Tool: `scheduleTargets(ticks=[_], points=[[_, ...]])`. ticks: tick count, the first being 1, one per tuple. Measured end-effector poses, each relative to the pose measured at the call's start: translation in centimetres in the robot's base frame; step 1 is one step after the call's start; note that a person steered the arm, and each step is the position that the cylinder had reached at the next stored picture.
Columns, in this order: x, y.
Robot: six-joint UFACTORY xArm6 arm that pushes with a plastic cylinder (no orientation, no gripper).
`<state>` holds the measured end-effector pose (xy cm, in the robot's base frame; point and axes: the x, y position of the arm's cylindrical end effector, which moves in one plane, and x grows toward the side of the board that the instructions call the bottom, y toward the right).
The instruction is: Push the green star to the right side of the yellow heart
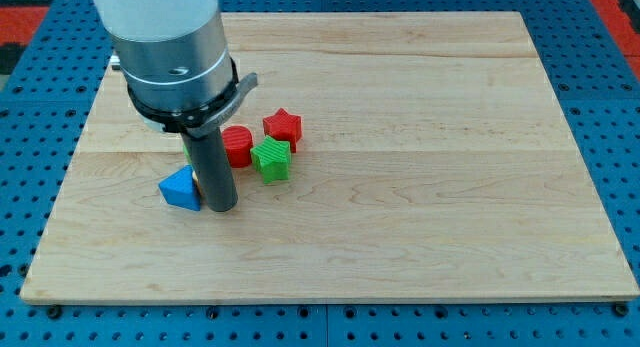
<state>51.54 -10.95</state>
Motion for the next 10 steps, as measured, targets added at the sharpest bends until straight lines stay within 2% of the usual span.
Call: scheduleTargets(ticks=[2,3,4,5,6,8,9,10], points=[[-1.6,-1.1],[-0.1,-0.4],[1.0,8.3],[-2.2,9.4],[-4.3,9.4],[-3.6,4.1],[-3.1,4.0],[-2.7,9.8]])
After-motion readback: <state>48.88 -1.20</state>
